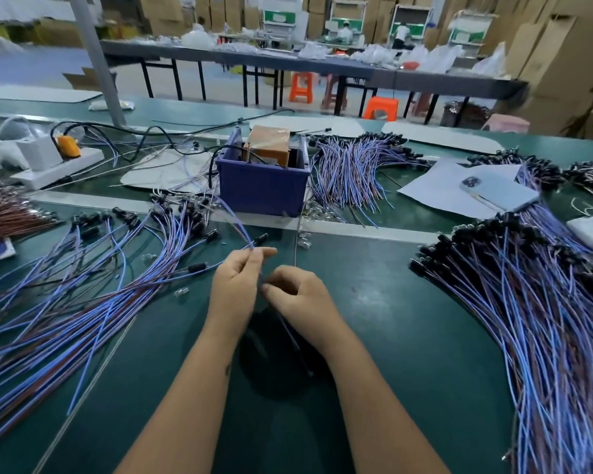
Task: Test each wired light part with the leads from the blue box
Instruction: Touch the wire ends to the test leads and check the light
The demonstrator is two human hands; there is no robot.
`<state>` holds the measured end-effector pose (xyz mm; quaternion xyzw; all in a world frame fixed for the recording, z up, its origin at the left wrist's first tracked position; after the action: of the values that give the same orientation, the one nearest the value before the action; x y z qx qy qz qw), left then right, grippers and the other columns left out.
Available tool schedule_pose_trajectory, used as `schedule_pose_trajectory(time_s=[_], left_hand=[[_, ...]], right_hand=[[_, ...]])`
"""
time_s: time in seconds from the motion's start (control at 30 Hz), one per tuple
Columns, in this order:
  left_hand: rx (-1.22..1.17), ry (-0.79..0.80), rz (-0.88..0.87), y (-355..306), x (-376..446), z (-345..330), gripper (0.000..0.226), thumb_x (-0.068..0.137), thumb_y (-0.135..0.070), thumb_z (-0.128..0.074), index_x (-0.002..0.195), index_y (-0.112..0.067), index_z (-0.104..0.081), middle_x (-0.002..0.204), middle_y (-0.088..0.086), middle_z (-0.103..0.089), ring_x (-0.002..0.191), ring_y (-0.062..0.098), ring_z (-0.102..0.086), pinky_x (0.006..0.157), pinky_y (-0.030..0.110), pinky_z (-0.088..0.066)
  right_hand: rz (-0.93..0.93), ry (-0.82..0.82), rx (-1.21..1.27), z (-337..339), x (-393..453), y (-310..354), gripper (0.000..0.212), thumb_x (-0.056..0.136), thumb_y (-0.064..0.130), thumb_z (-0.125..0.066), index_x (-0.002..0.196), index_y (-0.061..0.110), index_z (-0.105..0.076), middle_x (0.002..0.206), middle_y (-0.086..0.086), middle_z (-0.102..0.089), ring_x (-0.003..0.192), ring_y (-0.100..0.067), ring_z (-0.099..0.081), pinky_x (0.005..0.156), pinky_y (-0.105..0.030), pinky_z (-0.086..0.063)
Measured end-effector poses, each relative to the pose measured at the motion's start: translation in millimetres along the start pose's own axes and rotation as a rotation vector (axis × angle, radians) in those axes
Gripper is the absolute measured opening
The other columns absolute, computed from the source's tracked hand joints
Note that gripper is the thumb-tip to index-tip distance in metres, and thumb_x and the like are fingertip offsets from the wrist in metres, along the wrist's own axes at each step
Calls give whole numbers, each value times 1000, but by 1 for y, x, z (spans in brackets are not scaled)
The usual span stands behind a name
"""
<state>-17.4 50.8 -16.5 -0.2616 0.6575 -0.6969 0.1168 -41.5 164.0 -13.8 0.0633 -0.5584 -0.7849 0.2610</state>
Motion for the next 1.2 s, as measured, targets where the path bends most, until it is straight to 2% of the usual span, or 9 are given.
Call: schedule_pose_trajectory(time_s=[0.17,0.3,0.47,0.63,0.73,0.87,0.97,1.07,1.2], left_hand=[[-43,196,64,-2,0,-3,23,99,-11,-50,102,-19,-71,110,5,-68,101,9,-63,90,18,-46],[-92,41,37,-1,2,2,24,97,-10,-54,87,-24,-71,87,-15,-71,79,-8,-60,74,7,-44],[-26,42,23,3,1,3,25,97,-10,-54,80,-18,-71,81,-7,-73,83,7,-66,78,16,-48],[-80,53,32,-1,1,10,28,98,-14,-51,79,-21,-69,79,-10,-73,73,1,-64,65,8,-43],[67,212,24,3,-3,6,23,91,-21,-59,72,-27,-71,69,-13,-63,67,1,-53,68,20,-43],[109,359,130,4,-5,3,27,82,-35,-54,87,-12,-68,84,10,-67,81,19,-55,89,53,-46],[231,373,112,6,-5,3,35,82,-42,-51,90,-12,-67,91,17,-68,81,21,-55,93,59,-44],[330,367,54,4,-7,3,29,85,-40,-52,90,-17,-69,87,8,-70,80,26,-60,89,53,-48],[249,286,6,1,-7,5,17,95,-15,-57,84,-14,-70,77,1,-67,73,13,-56,79,40,-49]], right_hand=[[10,-110,165,-1,12,0,29,85,-1,-65,78,27,-66,75,8,-69,72,-7,-63,74,-31,-53],[-78,-209,228,-6,18,-4,27,83,5,-72,63,22,-63,59,10,-62,58,-6,-54,61,-23,-44],[-62,-243,285,-3,11,-7,26,84,8,-70,63,19,-61,53,14,-52,54,-2,-43,54,-17,-36],[-47,-320,364,9,5,-7,19,89,10,-65,73,19,-63,59,12,-54,57,-4,-46,57,-15,-39],[-30,-232,352,5,4,-5,12,90,12,-66,83,21,-69,73,11,-68,69,-2,-61,66,-13,-47],[-50,-227,306,6,5,-8,20,88,8,-67,76,23,-71,71,9,-70,71,-3,-63,70,-15,-49],[-85,-227,372,9,6,-10,20,84,0,-68,74,17,-72,68,4,-69,67,-6,-62,68,-16,-49],[-131,-222,447,11,7,-10,23,83,-5,-67,72,15,-71,66,3,-68,65,-6,-62,67,-17,-50],[-161,-292,409,10,9,-8,21,87,1,-64,72,16,-66,63,4,-62,60,-6,-55,62,-19,-47]])
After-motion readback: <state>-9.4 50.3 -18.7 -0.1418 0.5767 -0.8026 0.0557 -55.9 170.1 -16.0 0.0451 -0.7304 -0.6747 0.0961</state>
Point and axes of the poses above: each hand's wrist, its own x-axis towards the middle knuckle, its own z-axis out of the back of the hand, y = z × x, the point moved 1 cm from there along x, towards the middle knuckle
